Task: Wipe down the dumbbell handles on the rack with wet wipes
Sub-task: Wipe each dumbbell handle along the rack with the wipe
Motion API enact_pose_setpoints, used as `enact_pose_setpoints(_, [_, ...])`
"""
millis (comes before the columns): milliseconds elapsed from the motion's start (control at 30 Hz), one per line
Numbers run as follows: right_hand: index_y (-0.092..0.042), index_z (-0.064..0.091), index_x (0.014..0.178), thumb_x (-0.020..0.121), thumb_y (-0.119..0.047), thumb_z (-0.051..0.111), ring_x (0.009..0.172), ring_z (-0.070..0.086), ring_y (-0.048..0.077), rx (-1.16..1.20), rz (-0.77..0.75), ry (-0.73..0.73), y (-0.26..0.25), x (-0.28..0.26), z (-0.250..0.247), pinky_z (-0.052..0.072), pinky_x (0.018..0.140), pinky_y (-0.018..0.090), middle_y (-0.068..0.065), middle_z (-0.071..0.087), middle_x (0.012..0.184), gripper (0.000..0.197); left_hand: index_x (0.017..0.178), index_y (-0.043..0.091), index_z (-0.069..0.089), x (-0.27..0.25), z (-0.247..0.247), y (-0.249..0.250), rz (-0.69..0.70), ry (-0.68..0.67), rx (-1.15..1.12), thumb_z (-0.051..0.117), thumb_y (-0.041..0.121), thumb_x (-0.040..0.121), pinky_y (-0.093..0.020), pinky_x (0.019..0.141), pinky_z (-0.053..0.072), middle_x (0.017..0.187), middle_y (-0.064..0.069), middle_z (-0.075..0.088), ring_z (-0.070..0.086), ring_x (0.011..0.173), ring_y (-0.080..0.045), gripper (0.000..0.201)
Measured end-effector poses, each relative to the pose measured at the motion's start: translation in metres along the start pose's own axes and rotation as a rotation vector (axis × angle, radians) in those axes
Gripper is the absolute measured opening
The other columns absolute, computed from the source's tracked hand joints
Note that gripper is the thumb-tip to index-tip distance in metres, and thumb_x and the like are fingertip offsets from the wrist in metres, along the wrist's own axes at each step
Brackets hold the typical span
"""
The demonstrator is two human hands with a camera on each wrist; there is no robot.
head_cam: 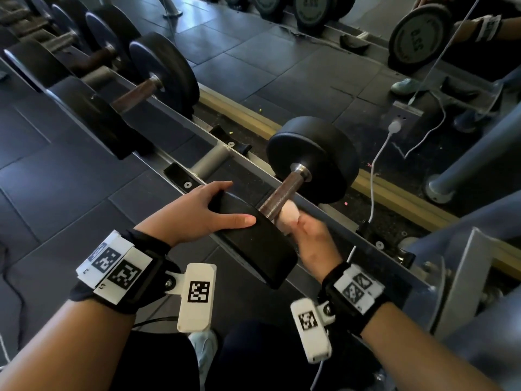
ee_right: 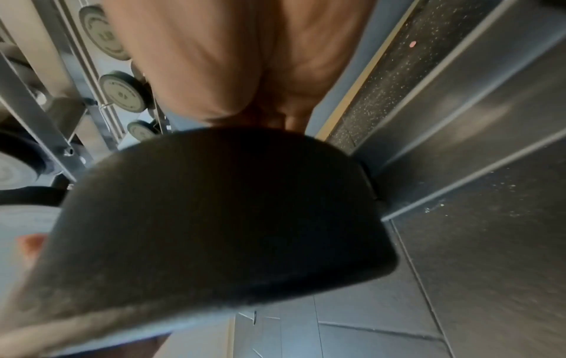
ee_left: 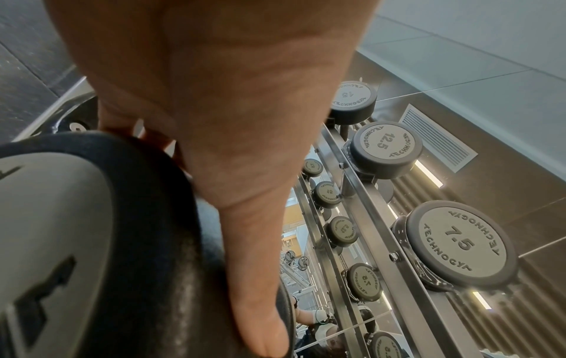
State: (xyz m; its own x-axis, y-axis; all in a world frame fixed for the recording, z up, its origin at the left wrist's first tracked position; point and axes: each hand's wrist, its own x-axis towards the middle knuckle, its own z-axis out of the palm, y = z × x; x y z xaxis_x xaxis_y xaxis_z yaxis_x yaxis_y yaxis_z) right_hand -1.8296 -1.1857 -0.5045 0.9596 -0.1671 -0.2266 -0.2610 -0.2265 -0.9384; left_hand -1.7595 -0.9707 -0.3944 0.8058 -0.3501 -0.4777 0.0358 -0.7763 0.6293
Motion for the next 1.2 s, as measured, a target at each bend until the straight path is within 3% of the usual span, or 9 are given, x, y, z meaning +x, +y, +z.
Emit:
enact_pose_setpoints(67, [-0.03, 0.069, 0.104, 0.102, -0.026, 0.044, 0.089, 0.067, -0.003, -0.02, 0.014, -0.062, 0.005, -0.006, -0.004, 0.049, 0.072, 0.015, -0.016, 0.072, 0.093, 0.025, 0.151, 0.04, 0.026, 0.0, 0.0, 0.001, -0.001, -0.006, 0.002, 0.066, 0.072, 0.052, -0.036, 0.107, 0.034, 0.152, 0.001, 0.037, 0.04, 0.134, -0.02, 0.111])
enact_pose_setpoints(233, [-0.036, 0.062, 0.095, 0.102, -0.019, 0.044, 0.105, 0.064, 0.012, 0.05, 0.031, 0.066, -0.009, 0.012, -0.02, 0.049, 0.097, 0.036, -0.004, 0.068, 0.103, 0.027, 0.15, 0.041, 0.027, 0.001, -0.001, 0.0, -0.006, -0.009, -0.003, 0.067, 0.072, 0.051, -0.039, 0.11, 0.034, 0.152, 0.001, 0.036, 0.039, 0.136, -0.021, 0.112])
enact_pose_setpoints(433, [-0.045, 0.059, 0.106, 0.101, -0.018, 0.046, 0.099, 0.06, -0.014, -0.137, -0.138, -0.141, -0.016, -0.01, -0.029, 0.045, 0.082, 0.01, -0.035, 0.067, 0.096, 0.031, 0.15, 0.04, 0.028, 0.001, -0.001, -0.002, 0.016, -0.018, -0.035, 0.068, 0.073, 0.048, -0.037, 0.107, 0.037, 0.148, 0.003, 0.038, 0.044, 0.125, -0.016, 0.115])
enact_pose_setpoints(600, [-0.018, 0.054, 0.138, 0.097, -0.012, 0.057, 0.118, 0.059, 0.003, -0.217, -0.431, -0.093, -0.06, 0.015, -0.057, 0.047, 0.1, 0.018, -0.005, 0.065, 0.125, 0.042, 0.151, 0.041, 0.026, 0.002, -0.001, -0.004, 0.029, -0.031, -0.036, 0.068, 0.072, 0.052, -0.031, 0.099, 0.039, 0.147, 0.003, 0.037, 0.043, 0.118, -0.012, 0.112])
enact_pose_setpoints(733, [-0.023, 0.061, 0.133, 0.1, -0.026, 0.053, 0.115, 0.062, 0.007, -0.536, -0.603, -0.11, -0.103, 0.055, -0.057, 0.051, 0.1, 0.031, -0.004, 0.068, 0.123, 0.034, 0.151, 0.041, 0.025, 0.004, -0.003, -0.005, 0.027, -0.037, -0.002, 0.068, 0.075, 0.052, -0.035, 0.107, 0.038, 0.15, 0.004, 0.036, 0.044, 0.126, -0.016, 0.114])
enact_pose_setpoints(867, [-0.034, 0.058, 0.13, 0.102, -0.032, 0.04, 0.116, 0.059, 0.015, -0.943, -0.492, -0.362, -0.118, 0.084, -0.041, 0.045, 0.105, 0.039, -0.003, 0.065, 0.124, 0.034, 0.151, 0.041, 0.025, 0.003, -0.003, -0.003, 0.025, -0.027, 0.029, 0.065, 0.079, 0.049, -0.037, 0.11, 0.036, 0.152, 0.005, 0.035, 0.042, 0.133, -0.017, 0.116])
enact_pose_setpoints(967, [-0.032, 0.06, 0.127, 0.1, -0.014, 0.047, 0.115, 0.059, 0.017, -1.215, -0.394, -0.533, -0.111, 0.092, -0.035, 0.046, 0.104, 0.04, -0.003, 0.062, 0.124, 0.035, 0.152, 0.04, 0.025, 0.002, -0.002, -0.002, 0.029, -0.015, 0.034, 0.065, 0.078, 0.051, -0.034, 0.11, 0.035, 0.152, 0.006, 0.035, 0.042, 0.134, -0.016, 0.115])
enact_pose_setpoints(1067, [-0.031, 0.06, 0.133, 0.1, -0.014, 0.049, 0.125, 0.051, 0.012, -1.19, -0.367, -0.523, -0.109, 0.095, -0.034, 0.04, 0.11, 0.035, -0.008, 0.055, 0.134, 0.038, 0.152, 0.039, 0.024, 0.002, -0.001, -0.004, 0.032, -0.011, 0.03, 0.065, 0.077, 0.054, -0.032, 0.108, 0.036, 0.152, 0.006, 0.036, 0.043, 0.133, -0.016, 0.113])
enact_pose_setpoints(1200, [-0.042, 0.039, 0.146, 0.105, -0.021, 0.039, 0.107, 0.06, 0.01, -1.124, -0.268, -0.645, -0.109, 0.093, -0.03, 0.044, 0.097, 0.026, -0.013, 0.063, 0.115, 0.046, 0.152, 0.041, 0.022, 0.0, 0.0, -0.005, 0.039, -0.012, 0.035, 0.065, 0.077, 0.056, -0.03, 0.105, 0.035, 0.154, 0.006, 0.034, 0.042, 0.134, -0.015, 0.112])
